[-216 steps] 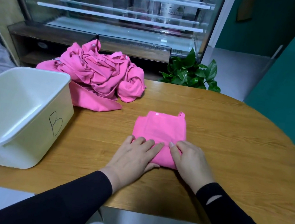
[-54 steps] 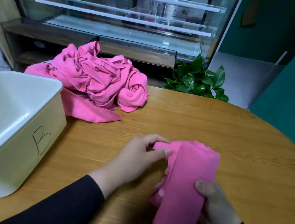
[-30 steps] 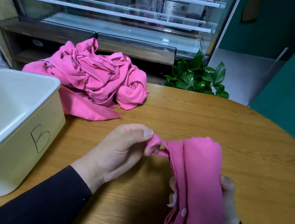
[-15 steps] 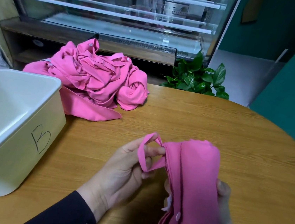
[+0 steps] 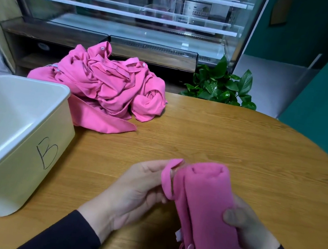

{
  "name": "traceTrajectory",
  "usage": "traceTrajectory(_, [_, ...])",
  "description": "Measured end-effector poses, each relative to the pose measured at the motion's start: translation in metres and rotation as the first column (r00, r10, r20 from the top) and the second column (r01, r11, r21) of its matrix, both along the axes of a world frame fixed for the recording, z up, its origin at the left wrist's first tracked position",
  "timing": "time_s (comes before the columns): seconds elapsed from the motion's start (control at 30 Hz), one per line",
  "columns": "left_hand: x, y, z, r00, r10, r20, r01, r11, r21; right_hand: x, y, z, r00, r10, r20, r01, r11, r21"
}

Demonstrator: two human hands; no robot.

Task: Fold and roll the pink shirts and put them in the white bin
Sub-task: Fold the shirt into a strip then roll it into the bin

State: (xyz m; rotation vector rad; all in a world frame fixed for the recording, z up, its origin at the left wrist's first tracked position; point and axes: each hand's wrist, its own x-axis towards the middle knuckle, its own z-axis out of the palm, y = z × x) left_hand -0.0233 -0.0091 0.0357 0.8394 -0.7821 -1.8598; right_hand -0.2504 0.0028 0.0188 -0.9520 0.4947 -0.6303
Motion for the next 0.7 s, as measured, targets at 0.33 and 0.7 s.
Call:
traceTrajectory(0.33, [0.015,-0.007,0.011,0.828,-0.046,0.558,0.243,0.927,-0.284,0.002,-0.014,0.025,0.955,0.044,-0.294,-0.048,0.999,-0.005])
traceTrajectory(0.7, [0.015,0.005,0.000,0.870,-0.033,0.492,0.247,0.893,-0.376,0.022,-0.018,0.057,0.665,-0.085,-0.742,-0.247,0.913,-0.326])
